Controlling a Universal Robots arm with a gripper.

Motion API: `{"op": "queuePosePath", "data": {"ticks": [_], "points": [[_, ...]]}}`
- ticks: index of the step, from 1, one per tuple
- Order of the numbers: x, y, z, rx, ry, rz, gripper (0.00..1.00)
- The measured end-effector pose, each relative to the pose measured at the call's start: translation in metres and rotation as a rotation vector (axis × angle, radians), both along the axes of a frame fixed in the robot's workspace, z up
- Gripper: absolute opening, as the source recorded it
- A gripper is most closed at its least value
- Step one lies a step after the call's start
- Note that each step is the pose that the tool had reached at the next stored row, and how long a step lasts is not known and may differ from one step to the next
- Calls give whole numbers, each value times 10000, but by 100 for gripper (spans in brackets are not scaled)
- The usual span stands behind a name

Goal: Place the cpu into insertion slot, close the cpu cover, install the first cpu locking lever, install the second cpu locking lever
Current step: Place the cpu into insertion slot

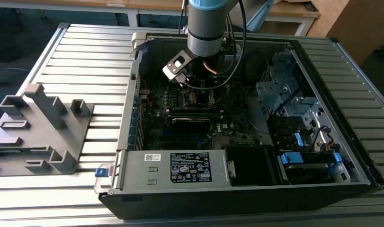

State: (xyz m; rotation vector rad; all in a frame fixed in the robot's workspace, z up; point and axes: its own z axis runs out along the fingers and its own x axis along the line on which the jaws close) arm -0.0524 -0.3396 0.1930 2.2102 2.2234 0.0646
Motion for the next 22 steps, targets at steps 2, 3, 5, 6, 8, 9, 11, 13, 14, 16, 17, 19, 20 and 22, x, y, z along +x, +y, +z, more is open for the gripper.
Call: {"op": "queuePosePath", "data": {"ticks": [2,3,5,6,8,9,11,13,14,16,17,19,20,22], "points": [[0,0,0,1,-1,0,54],[0,1,0,2,-1,0,54],[0,1,6,2,1,0,54],[0,1,8,2,1,0,54],[0,1,8,3,-1,0,54],[0,0,8,3,-2,-1,54],[0,0,9,2,-1,-5,54],[0,0,9,2,0,-5,54],[0,0,8,2,1,-6,54],[0,0,7,3,0,-6,54],[0,0,7,2,0,-6,54],[0,0,4,4,-1,-6,54],[0,0,2,9,-2,-5,54],[0,0,1,12,1,-5,54]]}}
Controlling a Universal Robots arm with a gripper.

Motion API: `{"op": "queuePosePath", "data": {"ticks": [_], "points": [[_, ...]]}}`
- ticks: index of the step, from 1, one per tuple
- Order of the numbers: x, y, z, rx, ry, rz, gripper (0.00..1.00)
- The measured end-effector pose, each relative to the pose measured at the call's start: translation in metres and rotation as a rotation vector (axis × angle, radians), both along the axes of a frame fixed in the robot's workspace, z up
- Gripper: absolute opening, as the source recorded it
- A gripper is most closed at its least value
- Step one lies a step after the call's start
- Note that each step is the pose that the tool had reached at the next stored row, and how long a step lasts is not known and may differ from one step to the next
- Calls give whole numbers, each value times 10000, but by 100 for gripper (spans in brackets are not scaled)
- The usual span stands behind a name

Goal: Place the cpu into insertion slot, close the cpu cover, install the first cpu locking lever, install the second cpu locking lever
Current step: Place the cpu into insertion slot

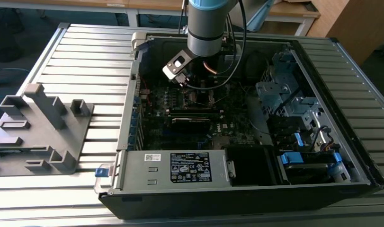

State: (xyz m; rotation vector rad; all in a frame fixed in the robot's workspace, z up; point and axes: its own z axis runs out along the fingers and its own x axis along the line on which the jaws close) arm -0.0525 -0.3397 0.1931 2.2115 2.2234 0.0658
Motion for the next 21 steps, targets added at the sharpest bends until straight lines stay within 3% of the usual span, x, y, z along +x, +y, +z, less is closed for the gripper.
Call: {"op": "queuePosePath", "data": {"ticks": [21], "points": [[1,2,-6,14,-4,-1,55]]}}
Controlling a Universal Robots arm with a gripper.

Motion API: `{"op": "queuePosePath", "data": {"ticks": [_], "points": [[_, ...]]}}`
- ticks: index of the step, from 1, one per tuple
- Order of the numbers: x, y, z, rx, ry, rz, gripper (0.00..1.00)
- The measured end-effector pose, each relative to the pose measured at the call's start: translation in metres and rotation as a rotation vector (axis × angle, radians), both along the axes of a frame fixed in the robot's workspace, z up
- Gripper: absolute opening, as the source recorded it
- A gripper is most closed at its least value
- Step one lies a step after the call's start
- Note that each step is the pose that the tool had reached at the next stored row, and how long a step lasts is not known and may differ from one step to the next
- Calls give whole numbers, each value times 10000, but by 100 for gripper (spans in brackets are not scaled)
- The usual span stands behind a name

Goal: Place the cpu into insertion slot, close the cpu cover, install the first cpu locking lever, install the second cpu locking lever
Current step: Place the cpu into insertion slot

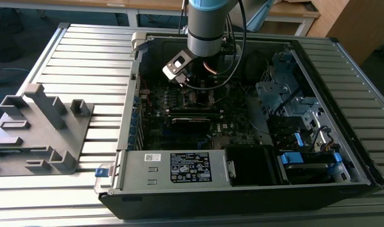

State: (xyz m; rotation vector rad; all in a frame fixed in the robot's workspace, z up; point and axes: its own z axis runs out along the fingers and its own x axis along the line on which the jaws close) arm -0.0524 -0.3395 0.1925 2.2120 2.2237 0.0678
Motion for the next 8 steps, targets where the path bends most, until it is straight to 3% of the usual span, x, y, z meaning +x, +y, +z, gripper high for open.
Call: {"op": "queuePosePath", "data": {"ticks": [1,8], "points": [[0,0,0,-2,0,0,61],[-1,-2,20,-5,3,0,61]]}}
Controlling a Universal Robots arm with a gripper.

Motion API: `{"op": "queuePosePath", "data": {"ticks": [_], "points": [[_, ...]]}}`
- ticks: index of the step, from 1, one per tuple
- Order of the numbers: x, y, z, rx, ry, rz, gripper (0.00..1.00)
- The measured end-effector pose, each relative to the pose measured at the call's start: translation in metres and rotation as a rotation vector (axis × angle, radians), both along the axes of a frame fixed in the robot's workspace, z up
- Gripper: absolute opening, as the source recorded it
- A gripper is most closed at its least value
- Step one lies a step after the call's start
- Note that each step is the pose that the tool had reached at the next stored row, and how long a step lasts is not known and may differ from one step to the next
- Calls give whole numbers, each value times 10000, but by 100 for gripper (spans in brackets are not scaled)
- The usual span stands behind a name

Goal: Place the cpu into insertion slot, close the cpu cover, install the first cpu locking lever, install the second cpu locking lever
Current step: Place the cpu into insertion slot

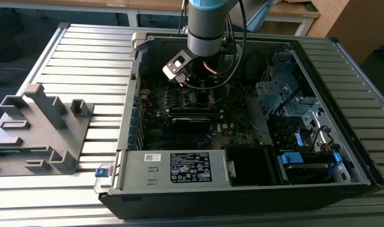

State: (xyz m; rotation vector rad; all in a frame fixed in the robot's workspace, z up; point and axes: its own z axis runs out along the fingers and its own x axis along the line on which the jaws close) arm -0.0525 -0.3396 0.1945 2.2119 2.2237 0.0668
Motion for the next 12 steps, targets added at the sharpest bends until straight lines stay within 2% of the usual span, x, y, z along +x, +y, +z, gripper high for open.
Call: {"op": "queuePosePath", "data": {"ticks": [4,12], "points": [[0,0,61,1,0,0,61],[0,1,67,2,-1,0,61]]}}
